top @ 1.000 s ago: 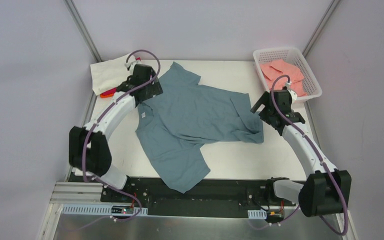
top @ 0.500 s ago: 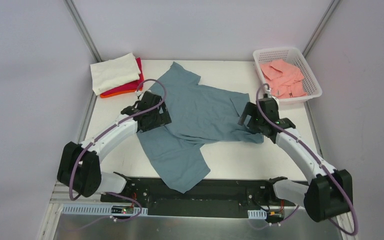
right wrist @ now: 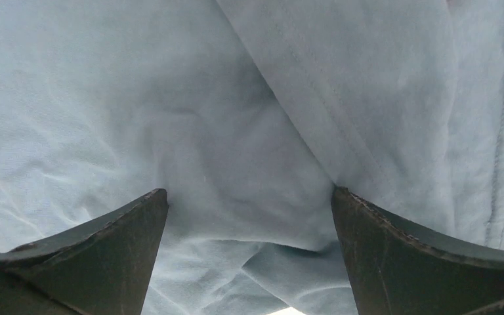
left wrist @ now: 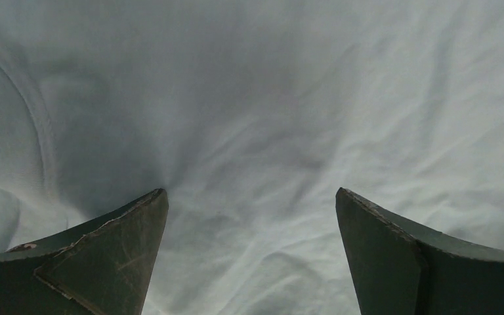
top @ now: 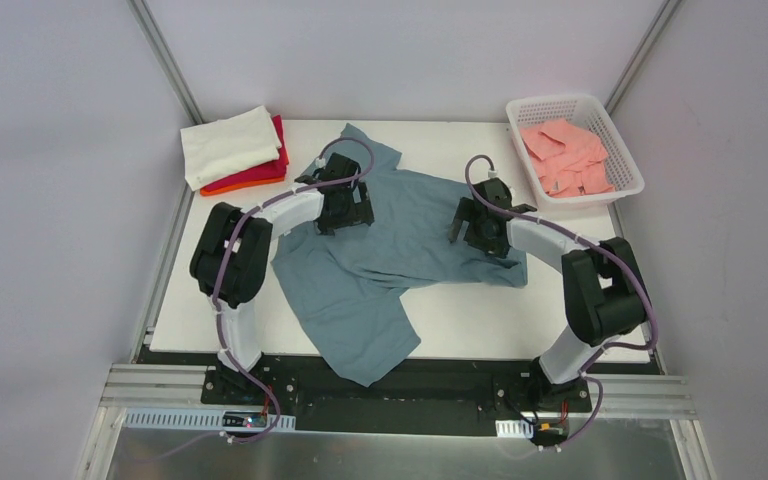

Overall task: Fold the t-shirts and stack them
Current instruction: Flatten out the tshirt

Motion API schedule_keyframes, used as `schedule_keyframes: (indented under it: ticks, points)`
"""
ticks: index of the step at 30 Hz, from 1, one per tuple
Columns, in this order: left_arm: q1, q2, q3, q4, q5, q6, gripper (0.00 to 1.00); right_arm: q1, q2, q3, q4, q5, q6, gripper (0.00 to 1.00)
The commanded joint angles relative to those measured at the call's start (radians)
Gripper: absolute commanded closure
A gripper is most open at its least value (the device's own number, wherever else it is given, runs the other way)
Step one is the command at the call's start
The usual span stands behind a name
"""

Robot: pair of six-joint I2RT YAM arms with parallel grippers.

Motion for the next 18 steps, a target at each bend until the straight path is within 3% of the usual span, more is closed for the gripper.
schedule_keyframes:
  ticks: [1,11,18]
  points:
    - [0.003,-0.030,-0.113,-0.026,0.044,-0.002,0.01,0.009,-0.023,-0.018,-0.046,0.018,0.059,0.01]
    - [-0.144,-0.315,-0.520,-0.025,0.119,-0.118,0.01,0.018,-0.226,-0.195,-0.119,0.045,0.105,0.01]
    - [-0.201,-0.544,-0.548,-0.033,0.173,-0.151,0.01,0.077,-0.302,-0.107,-0.182,0.117,0.002,0.01]
